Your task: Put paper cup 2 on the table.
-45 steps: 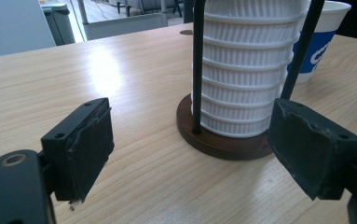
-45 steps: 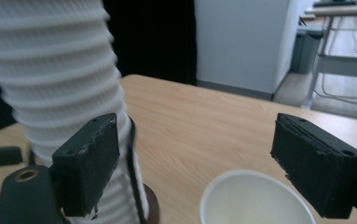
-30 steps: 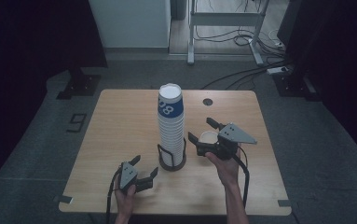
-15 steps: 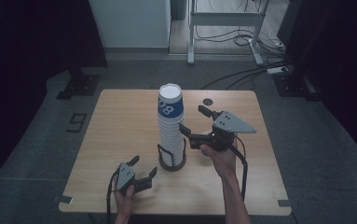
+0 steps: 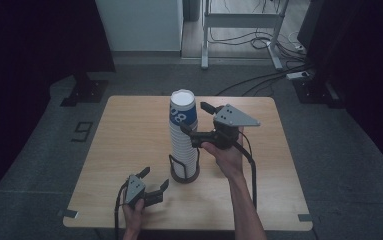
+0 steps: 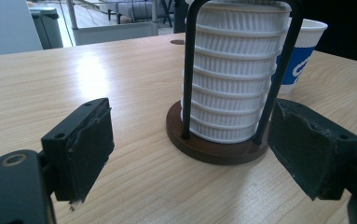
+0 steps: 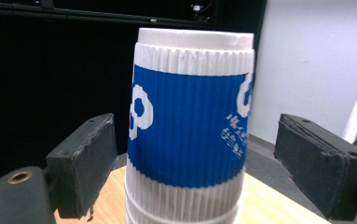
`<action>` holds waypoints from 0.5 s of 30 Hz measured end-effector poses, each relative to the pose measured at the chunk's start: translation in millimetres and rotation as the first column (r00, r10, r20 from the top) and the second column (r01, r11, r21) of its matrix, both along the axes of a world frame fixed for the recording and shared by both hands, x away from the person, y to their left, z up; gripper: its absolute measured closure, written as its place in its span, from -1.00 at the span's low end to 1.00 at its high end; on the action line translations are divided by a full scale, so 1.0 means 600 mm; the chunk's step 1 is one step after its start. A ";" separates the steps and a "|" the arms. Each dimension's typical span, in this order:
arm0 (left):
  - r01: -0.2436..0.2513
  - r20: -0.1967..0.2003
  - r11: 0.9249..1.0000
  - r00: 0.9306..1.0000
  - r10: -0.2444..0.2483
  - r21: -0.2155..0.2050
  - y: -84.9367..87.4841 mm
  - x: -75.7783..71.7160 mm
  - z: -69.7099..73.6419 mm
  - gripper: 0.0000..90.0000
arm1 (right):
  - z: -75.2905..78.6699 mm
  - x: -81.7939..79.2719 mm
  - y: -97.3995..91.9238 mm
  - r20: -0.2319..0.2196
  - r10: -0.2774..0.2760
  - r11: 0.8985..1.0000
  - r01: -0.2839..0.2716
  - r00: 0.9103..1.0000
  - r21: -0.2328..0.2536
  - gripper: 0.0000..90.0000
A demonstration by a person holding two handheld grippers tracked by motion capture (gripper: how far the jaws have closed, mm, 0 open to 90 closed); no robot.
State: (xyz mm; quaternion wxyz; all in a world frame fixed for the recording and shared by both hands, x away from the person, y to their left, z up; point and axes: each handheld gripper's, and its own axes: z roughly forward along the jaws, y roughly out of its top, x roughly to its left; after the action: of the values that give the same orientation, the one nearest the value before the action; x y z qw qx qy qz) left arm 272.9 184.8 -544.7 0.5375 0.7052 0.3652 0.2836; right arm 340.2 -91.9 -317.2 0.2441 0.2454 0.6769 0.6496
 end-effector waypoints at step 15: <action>0.009 0.005 1.000 1.000 -0.009 -0.012 0.001 0.000 -0.001 -0.68 | -0.009 0.034 0.040 -0.032 0.018 1.000 -0.019 0.999 -0.016 -0.72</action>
State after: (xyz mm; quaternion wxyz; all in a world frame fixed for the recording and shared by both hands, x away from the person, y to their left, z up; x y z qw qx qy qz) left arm 272.6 185.6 -545.0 0.5439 0.7029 0.3624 0.2809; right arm 360.8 -67.8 -322.4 0.2293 0.2475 0.6882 0.6423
